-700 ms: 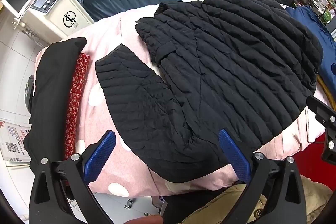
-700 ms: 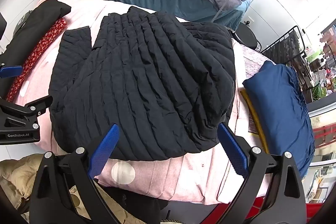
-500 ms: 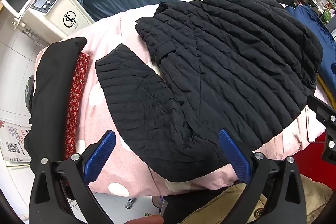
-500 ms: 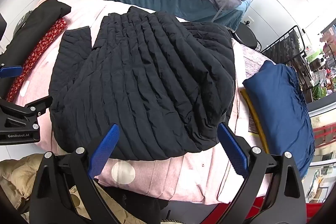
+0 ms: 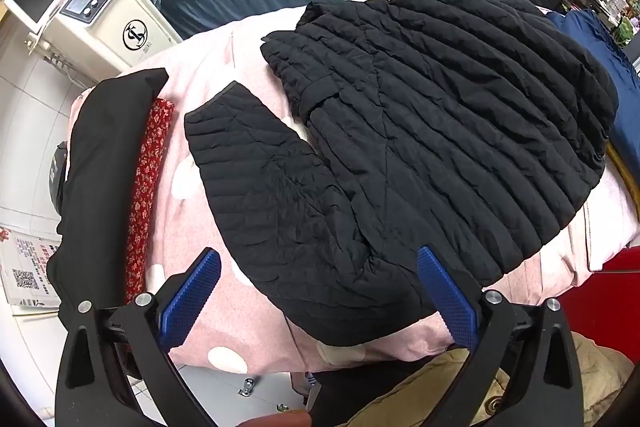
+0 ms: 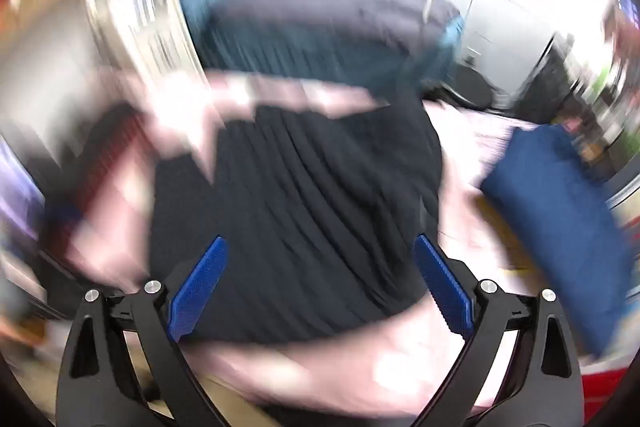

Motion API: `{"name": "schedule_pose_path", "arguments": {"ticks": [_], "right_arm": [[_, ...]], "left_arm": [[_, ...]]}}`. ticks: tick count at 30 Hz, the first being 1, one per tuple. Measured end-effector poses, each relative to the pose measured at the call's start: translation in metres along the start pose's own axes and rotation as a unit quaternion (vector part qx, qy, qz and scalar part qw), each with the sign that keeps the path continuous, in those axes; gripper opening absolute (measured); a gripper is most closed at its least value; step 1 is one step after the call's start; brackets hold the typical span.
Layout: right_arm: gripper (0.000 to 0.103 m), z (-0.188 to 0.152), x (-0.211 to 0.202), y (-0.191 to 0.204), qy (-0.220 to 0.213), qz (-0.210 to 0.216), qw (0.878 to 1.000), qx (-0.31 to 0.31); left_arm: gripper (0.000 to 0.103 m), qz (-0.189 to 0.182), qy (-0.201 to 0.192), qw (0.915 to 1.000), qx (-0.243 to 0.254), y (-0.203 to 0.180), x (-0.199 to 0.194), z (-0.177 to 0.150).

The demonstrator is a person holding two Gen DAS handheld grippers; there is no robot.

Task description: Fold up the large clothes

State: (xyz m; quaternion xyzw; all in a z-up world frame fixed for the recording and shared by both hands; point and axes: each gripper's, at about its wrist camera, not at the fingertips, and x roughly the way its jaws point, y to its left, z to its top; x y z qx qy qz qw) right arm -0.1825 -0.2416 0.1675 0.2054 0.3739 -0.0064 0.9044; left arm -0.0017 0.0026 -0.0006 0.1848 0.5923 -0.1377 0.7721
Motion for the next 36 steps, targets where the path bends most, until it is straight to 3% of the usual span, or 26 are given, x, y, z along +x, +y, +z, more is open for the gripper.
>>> {"name": "schedule_pose_path", "arguments": {"ticks": [1,2,3,5,6,8,10,12,13,14,18,20,22,25,27,30,36], "right_arm": [[0.093,0.013,-0.024,-0.01,-0.057,0.07,0.994,0.057],[0.093,0.022,-0.046,-0.02,-0.109,0.133,0.979,0.112],[0.093,0.034,-0.072,-0.029,-0.163,0.212,0.947,0.178],[0.096,0.056,-0.104,-0.032,-0.206,0.348,0.882,0.242],[0.098,0.071,-0.123,-0.026,-0.214,0.434,0.835,0.261],[0.098,0.091,-0.148,-0.01,-0.194,0.53,0.774,0.288],[0.098,0.101,-0.162,0.004,-0.162,0.557,0.751,0.316],[0.098,0.108,-0.171,0.017,-0.111,0.536,0.769,0.331],[0.098,0.111,-0.173,0.023,-0.072,0.513,0.787,0.334],[0.098,0.111,-0.17,0.028,-0.037,0.505,0.793,0.337],[0.098,0.093,-0.133,0.065,0.052,0.53,0.776,0.338],[0.098,0.085,-0.133,0.075,0.075,0.537,0.769,0.339],[0.098,0.079,-0.138,0.078,0.087,0.541,0.766,0.337],[0.098,0.088,-0.133,0.076,0.09,0.531,0.775,0.332],[0.098,0.094,-0.125,0.072,0.093,0.534,0.77,0.337],[0.098,0.094,-0.121,0.068,0.085,0.522,0.778,0.339],[0.098,0.099,-0.121,0.073,0.088,0.525,0.779,0.331]], "left_arm": [[0.097,0.0,0.0,1.0,0.0,0.001,0.001,0.0],[0.097,0.0,0.001,1.0,-0.001,0.002,0.001,0.0],[0.097,0.0,0.001,1.0,-0.001,0.003,0.0,0.001],[0.097,0.0,0.001,1.0,-0.001,0.003,0.0,0.001],[0.097,0.0,0.002,1.0,0.0,0.003,0.001,0.001],[0.097,0.0,0.002,1.0,0.001,0.004,0.001,0.002],[0.097,0.001,0.001,1.0,0.001,0.003,-0.001,0.002],[0.097,-0.001,-0.002,1.0,-0.001,0.003,-0.003,0.002],[0.097,-0.002,-0.003,1.0,-0.002,0.002,-0.004,0.001],[0.097,-0.002,-0.002,1.0,-0.003,0.002,-0.003,0.001],[0.097,-0.005,0.005,0.9999,-0.01,0.003,0.0,-0.001],[0.097,-0.006,0.007,0.9999,-0.011,0.003,0.002,-0.001],[0.097,-0.005,0.008,0.9999,-0.011,0.003,0.002,-0.001],[0.097,-0.005,0.01,0.9999,-0.01,0.003,0.003,-0.001],[0.097,-0.004,0.012,0.9999,-0.01,0.004,0.004,-0.001],[0.097,-0.003,0.012,0.9998,-0.013,0.005,0.005,0.0],[0.097,-0.003,0.013,0.9998,-0.014,0.005,0.006,0.001]]}}
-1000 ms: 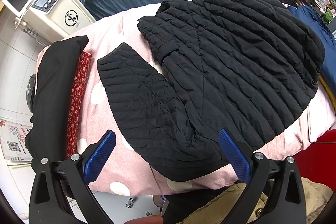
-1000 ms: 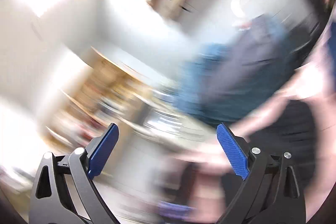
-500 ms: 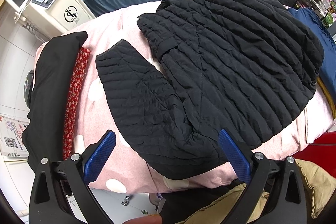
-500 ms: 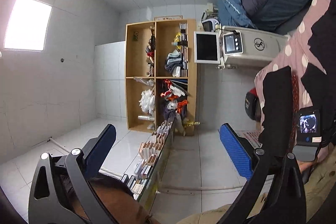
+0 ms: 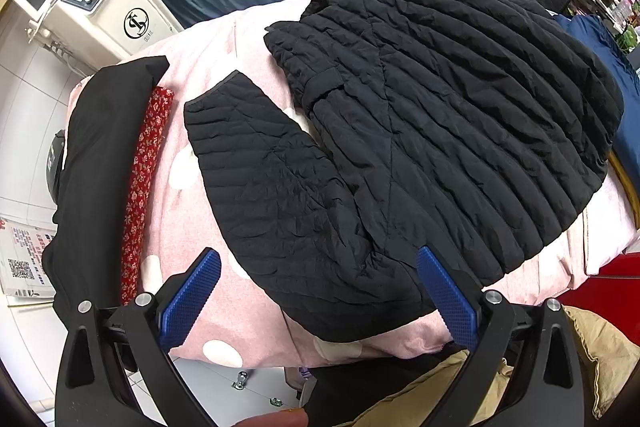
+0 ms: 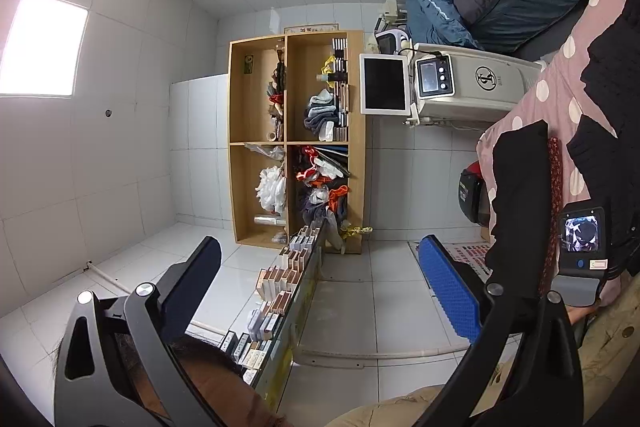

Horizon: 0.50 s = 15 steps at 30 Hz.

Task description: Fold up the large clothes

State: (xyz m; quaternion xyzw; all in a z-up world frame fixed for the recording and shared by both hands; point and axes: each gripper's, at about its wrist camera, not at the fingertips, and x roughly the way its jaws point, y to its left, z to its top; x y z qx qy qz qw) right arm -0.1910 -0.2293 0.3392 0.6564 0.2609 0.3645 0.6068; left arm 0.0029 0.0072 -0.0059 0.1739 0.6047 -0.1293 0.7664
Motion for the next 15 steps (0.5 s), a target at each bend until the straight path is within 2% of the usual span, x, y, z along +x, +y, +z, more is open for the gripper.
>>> {"name": "schedule_pose_path", "arguments": {"ticks": [3,5,7,8,9,10,11,12,13,14,15], "right_arm": [[0.098,0.003,0.009,-0.005,0.009,-0.016,1.0,0.0],[0.098,0.01,0.007,-0.015,-0.01,-0.053,0.998,-0.013],[0.098,0.017,0.003,-0.023,-0.031,-0.139,0.989,-0.049],[0.098,0.021,0.001,-0.034,-0.045,-0.225,0.97,-0.085],[0.098,0.024,0.001,-0.046,-0.055,-0.305,0.943,-0.121],[0.098,0.027,0.002,-0.057,-0.06,-0.384,0.907,-0.164],[0.098,0.028,0.006,-0.07,-0.06,-0.46,0.861,-0.206],[0.098,0.026,0.015,-0.094,-0.049,-0.568,0.778,-0.265],[0.098,0.025,0.022,-0.118,-0.025,-0.633,0.711,-0.305],[0.098,0.024,0.026,-0.148,0.01,-0.679,0.653,-0.335],[0.098,0.024,0.025,-0.177,0.032,-0.716,0.611,-0.338]], "left_arm": [[0.097,0.0,-0.001,1.0,0.001,0.0,0.0,0.0],[0.097,0.0,0.0,1.0,0.0,0.0,0.0,0.0],[0.097,0.001,0.002,1.0,-0.001,0.001,0.001,0.0],[0.097,0.002,0.001,1.0,-0.002,0.001,0.001,0.0],[0.097,0.004,0.0,1.0,-0.003,0.002,0.0,0.001],[0.097,0.007,-0.001,1.0,-0.003,0.003,-0.001,0.001],[0.097,0.012,-0.004,0.9999,-0.005,0.005,-0.002,0.0],[0.097,0.013,-0.005,0.9999,-0.006,0.006,-0.002,0.001],[0.097,0.014,-0.005,0.9999,-0.007,0.007,-0.002,0.001],[0.097,0.015,-0.004,0.9998,-0.008,0.008,-0.003,0.0],[0.097,0.017,-0.005,0.9998,-0.009,0.008,-0.003,0.0]]}}
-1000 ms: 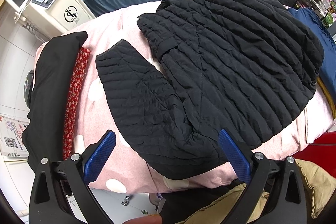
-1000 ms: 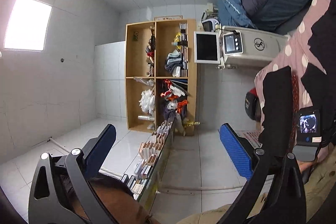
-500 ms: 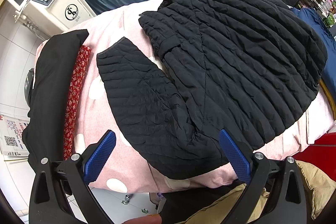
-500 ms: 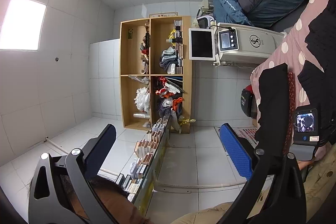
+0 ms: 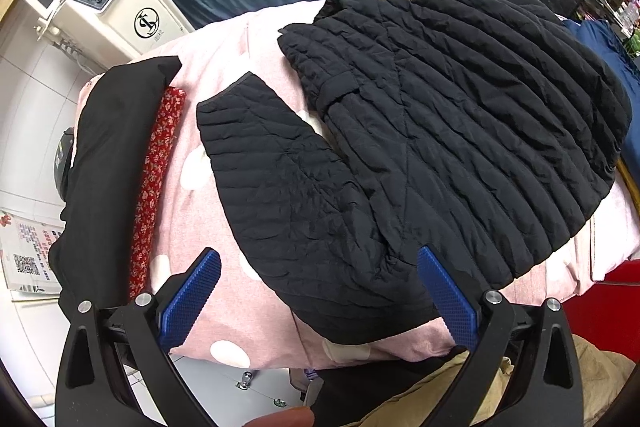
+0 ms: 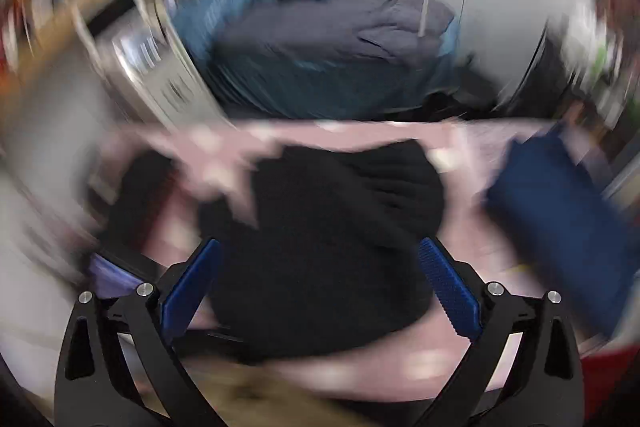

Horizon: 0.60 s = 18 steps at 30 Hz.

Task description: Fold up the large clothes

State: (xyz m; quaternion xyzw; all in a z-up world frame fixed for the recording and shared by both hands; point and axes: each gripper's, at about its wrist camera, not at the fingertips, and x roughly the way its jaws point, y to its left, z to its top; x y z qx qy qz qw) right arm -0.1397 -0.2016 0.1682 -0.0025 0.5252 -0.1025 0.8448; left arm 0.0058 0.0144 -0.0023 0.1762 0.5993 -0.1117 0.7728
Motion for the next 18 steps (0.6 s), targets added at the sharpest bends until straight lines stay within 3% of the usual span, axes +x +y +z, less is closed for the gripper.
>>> {"name": "schedule_pose_path", "arguments": {"ticks": [1,2,3,5,8,18], "right_arm": [[0.098,-0.013,0.026,0.004,0.036,-0.04,0.998,-0.018],[0.098,-0.027,0.049,0.006,0.07,-0.043,0.996,-0.021],[0.098,-0.037,0.062,0.008,0.083,-0.027,0.996,-0.015],[0.098,-0.053,0.081,0.014,0.106,-0.039,0.994,-0.012],[0.098,-0.06,0.088,0.029,0.106,-0.055,0.993,-0.025],[0.098,-0.062,0.091,0.027,0.11,-0.04,0.993,-0.017]], "left_arm": [[0.097,0.001,0.0,1.0,0.0,0.0,0.0,0.0],[0.097,0.003,0.001,1.0,0.001,0.0,0.001,-0.001],[0.097,0.005,0.001,1.0,0.003,-0.001,0.0,-0.001],[0.097,0.006,0.001,1.0,0.007,-0.003,0.001,-0.001],[0.097,0.012,0.001,0.9998,0.017,-0.008,0.0,-0.002],[0.097,0.014,0.001,0.9996,0.023,-0.011,-0.001,-0.002]]}}
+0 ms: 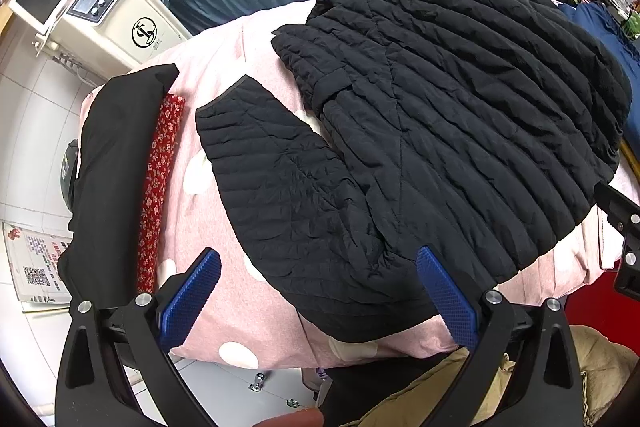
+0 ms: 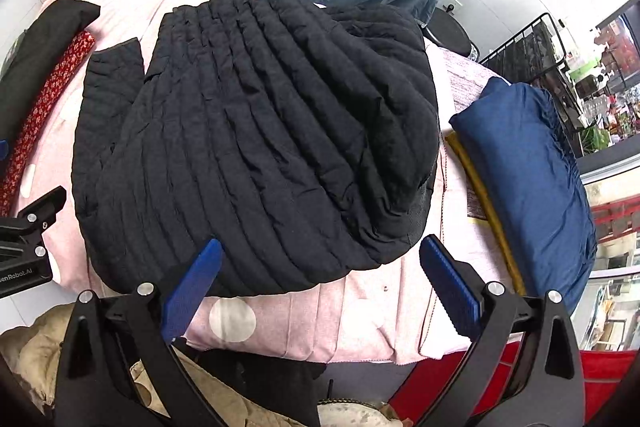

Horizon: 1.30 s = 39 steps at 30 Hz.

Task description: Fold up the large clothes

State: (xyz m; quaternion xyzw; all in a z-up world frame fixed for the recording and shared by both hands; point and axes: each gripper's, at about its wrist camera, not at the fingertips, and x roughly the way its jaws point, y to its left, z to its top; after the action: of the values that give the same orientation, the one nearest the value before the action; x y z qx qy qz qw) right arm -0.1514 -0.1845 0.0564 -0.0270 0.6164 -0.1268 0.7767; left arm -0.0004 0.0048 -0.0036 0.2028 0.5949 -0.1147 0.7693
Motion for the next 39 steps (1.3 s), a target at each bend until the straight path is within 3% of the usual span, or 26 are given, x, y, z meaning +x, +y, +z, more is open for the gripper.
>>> {"name": "schedule_pose_path", "arguments": {"ticks": [39], "right_arm": [[0.098,-0.0047,-0.0031,0.0032,0.002,0.009,1.0,-0.004]], "left_arm": [[0.097,-0.003,0.009,0.9999,-0.002,0.0022,0.0059,-0.0018]]}}
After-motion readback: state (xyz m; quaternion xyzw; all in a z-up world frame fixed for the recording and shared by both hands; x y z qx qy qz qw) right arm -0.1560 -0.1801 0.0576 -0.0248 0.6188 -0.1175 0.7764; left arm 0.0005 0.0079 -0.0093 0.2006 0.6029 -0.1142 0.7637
